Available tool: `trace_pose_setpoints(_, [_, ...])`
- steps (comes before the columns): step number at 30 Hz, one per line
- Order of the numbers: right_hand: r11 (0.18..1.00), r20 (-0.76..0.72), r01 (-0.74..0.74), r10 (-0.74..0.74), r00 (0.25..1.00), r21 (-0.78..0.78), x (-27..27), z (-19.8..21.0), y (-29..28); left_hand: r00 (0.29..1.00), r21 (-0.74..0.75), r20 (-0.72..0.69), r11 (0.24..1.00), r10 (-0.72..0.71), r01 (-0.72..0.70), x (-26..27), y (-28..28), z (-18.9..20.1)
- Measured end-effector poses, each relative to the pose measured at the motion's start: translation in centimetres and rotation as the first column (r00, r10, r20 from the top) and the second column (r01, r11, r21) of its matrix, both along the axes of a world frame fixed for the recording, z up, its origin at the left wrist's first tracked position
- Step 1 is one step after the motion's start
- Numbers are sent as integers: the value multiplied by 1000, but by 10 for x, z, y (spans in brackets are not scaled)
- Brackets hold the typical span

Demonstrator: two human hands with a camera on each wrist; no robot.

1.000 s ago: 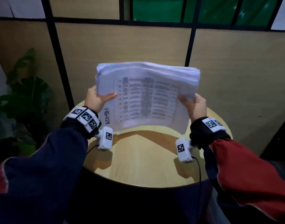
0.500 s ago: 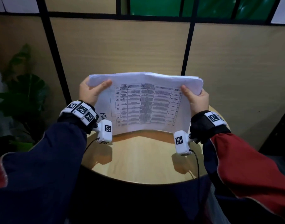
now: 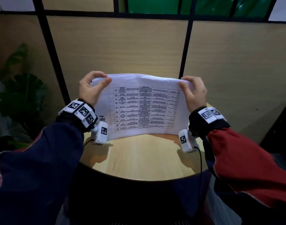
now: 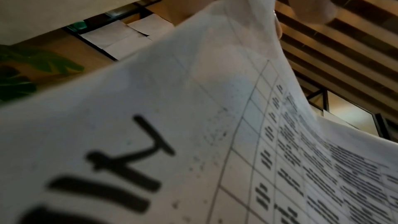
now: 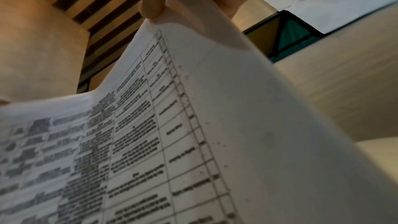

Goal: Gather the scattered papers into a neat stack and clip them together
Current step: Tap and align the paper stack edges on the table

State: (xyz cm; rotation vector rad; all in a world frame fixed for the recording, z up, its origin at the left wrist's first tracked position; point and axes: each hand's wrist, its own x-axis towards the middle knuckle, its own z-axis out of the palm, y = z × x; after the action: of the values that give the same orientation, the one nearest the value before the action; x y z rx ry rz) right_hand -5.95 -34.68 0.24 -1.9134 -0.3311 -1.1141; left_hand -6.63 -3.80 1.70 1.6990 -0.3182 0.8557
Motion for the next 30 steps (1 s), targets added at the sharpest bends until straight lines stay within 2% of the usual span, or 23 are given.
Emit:
trace_pose_setpoints(6, [993,-25,52,-49,998,106,5,9,-5,992,-146,29,983,119,-114,6,-2,9])
trace_pose_setpoints(9, [987,-33,19,-14,999,160,0,9,-6,995,-194,-7,976,102,-102,8,-1,17])
trace_pose_setpoints(11, [973,-95,-25,48,994,231,-3,3,-7,995,-169,-93,984,49,-64,10,6,6])
trace_pose_setpoints(13, [933,-257,-117,212,943,341,-6,-10,-9,969,-157,-239,987,-63,25,12,15,-18])
trace_pose_setpoints(15, [877,-398,-194,384,833,441,-11,-25,-7,919,-201,-353,974,-176,109,12,18,-40])
trace_pose_setpoints(17, [858,-457,-171,415,787,485,-12,-36,-4,905,-220,-385,970,-183,102,11,14,-50])
trace_pose_setpoints(21, [857,-420,-130,370,829,499,-7,-28,1,927,-233,-338,969,-162,84,11,5,-32])
trace_pose_setpoints(23, [846,-356,-139,358,863,515,-3,-13,2,955,-182,-275,981,-113,64,8,0,-15])
trace_pose_setpoints(26, [837,-247,-178,345,905,517,-3,6,0,979,-187,-193,982,-65,28,3,-1,1])
trace_pose_setpoints(28, [851,-292,-176,354,888,495,-9,-1,-4,954,-147,-255,981,-158,123,1,6,-4])
trace_pose_setpoints(30, [875,-434,-181,391,812,449,-15,-21,-9,850,-63,-450,959,-273,275,-1,17,-22])
